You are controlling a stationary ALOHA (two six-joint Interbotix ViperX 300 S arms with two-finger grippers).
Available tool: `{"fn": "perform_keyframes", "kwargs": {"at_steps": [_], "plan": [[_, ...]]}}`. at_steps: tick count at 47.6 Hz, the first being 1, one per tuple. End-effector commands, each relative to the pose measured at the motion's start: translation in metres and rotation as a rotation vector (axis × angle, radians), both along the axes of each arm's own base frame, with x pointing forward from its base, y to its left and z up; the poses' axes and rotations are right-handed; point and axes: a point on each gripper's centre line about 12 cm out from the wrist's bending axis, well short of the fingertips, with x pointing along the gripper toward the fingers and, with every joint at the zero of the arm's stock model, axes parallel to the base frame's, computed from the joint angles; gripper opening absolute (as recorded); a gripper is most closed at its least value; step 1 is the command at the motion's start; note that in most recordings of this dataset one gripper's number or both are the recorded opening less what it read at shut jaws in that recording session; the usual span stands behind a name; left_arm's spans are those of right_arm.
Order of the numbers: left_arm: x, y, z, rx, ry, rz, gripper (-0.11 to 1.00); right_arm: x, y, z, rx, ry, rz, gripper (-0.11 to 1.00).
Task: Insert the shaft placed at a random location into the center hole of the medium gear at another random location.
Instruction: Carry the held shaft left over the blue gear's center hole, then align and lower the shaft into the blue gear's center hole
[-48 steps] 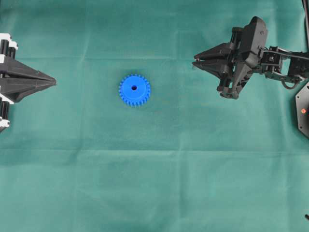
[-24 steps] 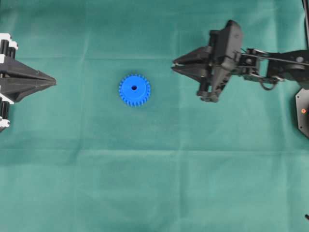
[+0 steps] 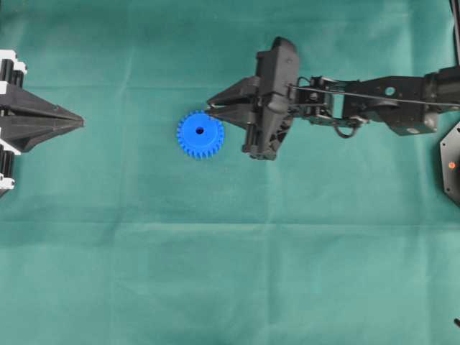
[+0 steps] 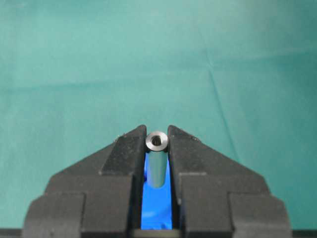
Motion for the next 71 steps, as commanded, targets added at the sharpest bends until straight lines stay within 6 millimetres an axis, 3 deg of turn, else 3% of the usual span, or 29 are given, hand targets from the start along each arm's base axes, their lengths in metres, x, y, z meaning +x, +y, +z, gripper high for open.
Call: {"fn": "perform_keyframes", "kwargs": {"at_steps": [1, 41, 71], "plan": [[0.002, 0.000, 0.007, 0.000, -0.017, 0.000, 0.00, 0.011, 0.000, 0.017, -0.019, -0.044, 0.009, 0.13], [0.002, 0.001, 0.008, 0.001, -0.021, 0.006, 0.00, 0.022, 0.001, 0.014, -0.014, -0.045, 0.011, 0.13], [0.002, 0.001, 0.009, 0.001, -0.026, 0.006, 0.00, 0.027, 0.002, -0.018, 0.008, 0.019, 0.007, 0.13]]}}
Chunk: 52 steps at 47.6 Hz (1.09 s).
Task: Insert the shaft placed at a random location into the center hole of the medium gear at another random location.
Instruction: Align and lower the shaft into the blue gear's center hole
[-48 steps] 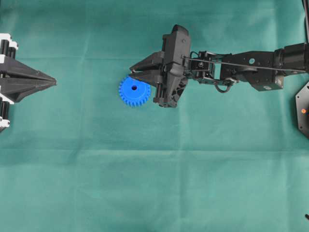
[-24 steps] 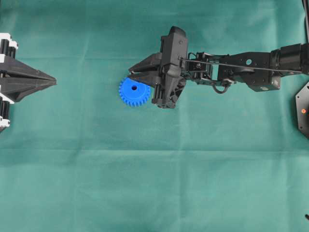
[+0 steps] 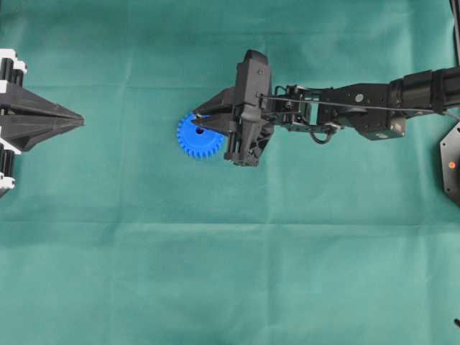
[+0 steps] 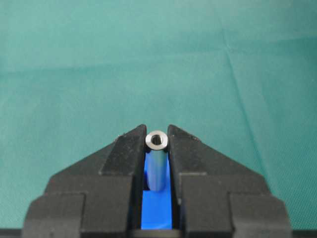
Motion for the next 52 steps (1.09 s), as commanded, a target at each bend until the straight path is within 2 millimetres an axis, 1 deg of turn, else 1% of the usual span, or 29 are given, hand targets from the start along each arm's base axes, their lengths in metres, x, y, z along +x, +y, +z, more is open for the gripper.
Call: {"fn": "perform_keyframes", "kwargs": {"at_steps": [1, 11, 20, 26, 42, 52], "plan": [[0.002, 0.000, 0.009, 0.003, -0.026, 0.001, 0.00, 0.005, 0.000, 0.011, 0.000, -0.031, -0.002, 0.13], [0.002, 0.000, 0.009, 0.003, -0.026, 0.001, 0.00, 0.005, 0.000, 0.015, -0.003, -0.040, -0.001, 0.13], [0.002, 0.000, 0.009, 0.003, -0.026, 0.001, 0.00, 0.002, 0.000, 0.037, -0.015, -0.086, 0.004, 0.13], [0.002, 0.000, 0.009, 0.003, -0.026, 0.001, 0.00, 0.000, 0.001, 0.045, -0.019, -0.103, 0.004, 0.13], [0.002, 0.000, 0.009, 0.003, -0.028, 0.001, 0.00, 0.001, 0.005, 0.044, -0.013, -0.100, 0.010, 0.13], [0.002, 0.000, 0.009, 0.003, -0.026, 0.001, 0.00, 0.003, 0.006, 0.029, -0.003, -0.071, 0.009, 0.13]]}}
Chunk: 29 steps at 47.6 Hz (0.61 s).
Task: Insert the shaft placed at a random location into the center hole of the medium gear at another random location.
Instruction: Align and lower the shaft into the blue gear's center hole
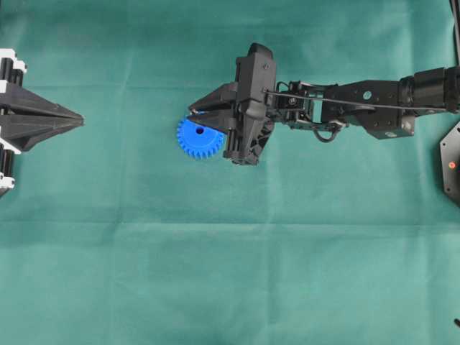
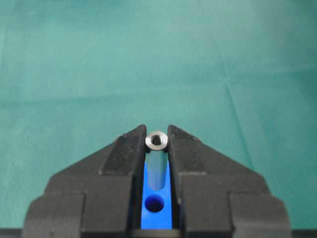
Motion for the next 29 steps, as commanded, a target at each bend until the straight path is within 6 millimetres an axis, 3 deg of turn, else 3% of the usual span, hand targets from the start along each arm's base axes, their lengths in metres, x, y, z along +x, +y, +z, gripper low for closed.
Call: {"fn": "perform_keyframes", "kwargs": {"at_steps": [1, 29], "plan": [[0.002, 0.000, 0.008, 0.002, -0.025, 0.001, 0.00, 0.003, 0.001, 0.005, 0.001, -0.017, 0.000, 0.13], [0.002, 0.000, 0.008, 0.003, -0.023, 0.001, 0.00, 0.007, -0.001, -0.032, 0.028, 0.030, -0.024, 0.13]]}}
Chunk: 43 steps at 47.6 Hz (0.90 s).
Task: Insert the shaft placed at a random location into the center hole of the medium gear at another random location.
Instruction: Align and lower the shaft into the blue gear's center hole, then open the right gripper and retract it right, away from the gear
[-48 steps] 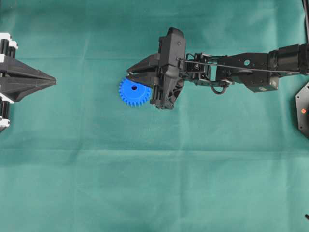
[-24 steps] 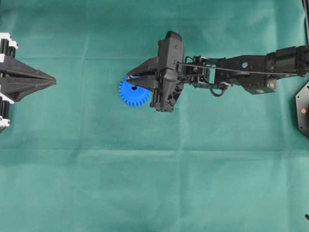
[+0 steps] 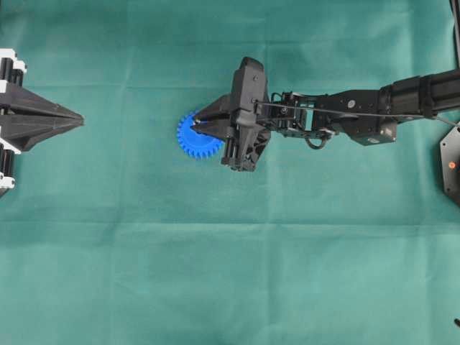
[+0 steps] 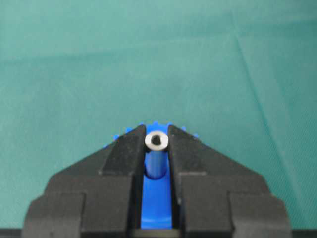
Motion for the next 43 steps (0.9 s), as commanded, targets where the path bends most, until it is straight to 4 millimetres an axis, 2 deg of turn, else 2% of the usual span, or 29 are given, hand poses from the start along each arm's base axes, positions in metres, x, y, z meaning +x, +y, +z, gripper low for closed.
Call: {"fn": "perform_keyframes", "kwargs": {"at_steps": [1, 13, 38, 40, 43], "plan": [[0.002, 0.000, 0.008, 0.002, -0.023, 0.001, 0.00, 0.004, -0.001, 0.009, 0.001, -0.037, -0.006, 0.13], [0.002, 0.000, 0.008, 0.002, -0.025, 0.001, 0.00, 0.004, -0.001, -0.005, 0.004, -0.008, -0.006, 0.13], [0.002, 0.000, 0.008, 0.002, -0.020, 0.001, 0.00, 0.005, -0.001, -0.003, 0.003, -0.010, -0.004, 0.14], [0.002, 0.000, 0.008, 0.002, -0.020, 0.001, 0.00, 0.005, 0.000, -0.003, 0.003, -0.011, -0.003, 0.18], [0.002, 0.000, 0.008, 0.002, -0.018, 0.001, 0.00, 0.006, 0.001, 0.000, 0.002, -0.020, -0.001, 0.34]]}}
